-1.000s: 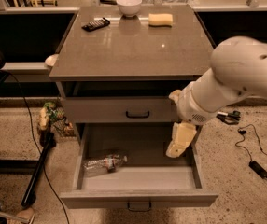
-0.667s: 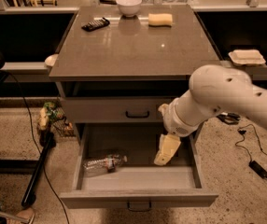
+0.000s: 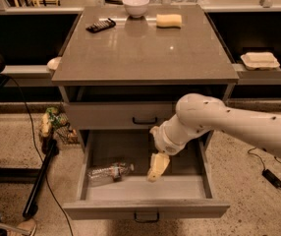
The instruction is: Pick water bottle from middle drawer and place on counter
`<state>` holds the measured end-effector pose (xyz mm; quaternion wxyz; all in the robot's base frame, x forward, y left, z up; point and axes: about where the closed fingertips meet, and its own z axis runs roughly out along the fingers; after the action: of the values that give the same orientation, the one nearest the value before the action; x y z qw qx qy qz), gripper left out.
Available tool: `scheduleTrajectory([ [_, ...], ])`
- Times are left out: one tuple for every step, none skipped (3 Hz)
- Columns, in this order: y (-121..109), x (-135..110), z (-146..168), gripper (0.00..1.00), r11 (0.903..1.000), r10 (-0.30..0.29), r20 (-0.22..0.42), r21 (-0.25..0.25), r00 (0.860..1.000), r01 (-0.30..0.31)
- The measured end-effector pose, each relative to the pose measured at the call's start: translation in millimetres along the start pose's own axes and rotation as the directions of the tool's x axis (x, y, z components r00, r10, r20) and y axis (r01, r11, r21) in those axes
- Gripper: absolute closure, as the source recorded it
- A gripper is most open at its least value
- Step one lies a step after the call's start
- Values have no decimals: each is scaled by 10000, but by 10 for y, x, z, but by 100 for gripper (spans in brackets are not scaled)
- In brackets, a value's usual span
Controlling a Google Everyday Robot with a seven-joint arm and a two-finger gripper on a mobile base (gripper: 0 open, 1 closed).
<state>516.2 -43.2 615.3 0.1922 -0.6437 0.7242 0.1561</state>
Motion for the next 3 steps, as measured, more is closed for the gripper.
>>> scheduleTrajectory([
  [-13, -17, 380, 0, 9992, -7, 499, -389, 9988, 26],
  [2, 5, 436, 0, 9988, 33, 521, -483, 9986, -7],
  [-10, 17, 637, 0, 9971, 30, 525, -756, 9986, 9],
])
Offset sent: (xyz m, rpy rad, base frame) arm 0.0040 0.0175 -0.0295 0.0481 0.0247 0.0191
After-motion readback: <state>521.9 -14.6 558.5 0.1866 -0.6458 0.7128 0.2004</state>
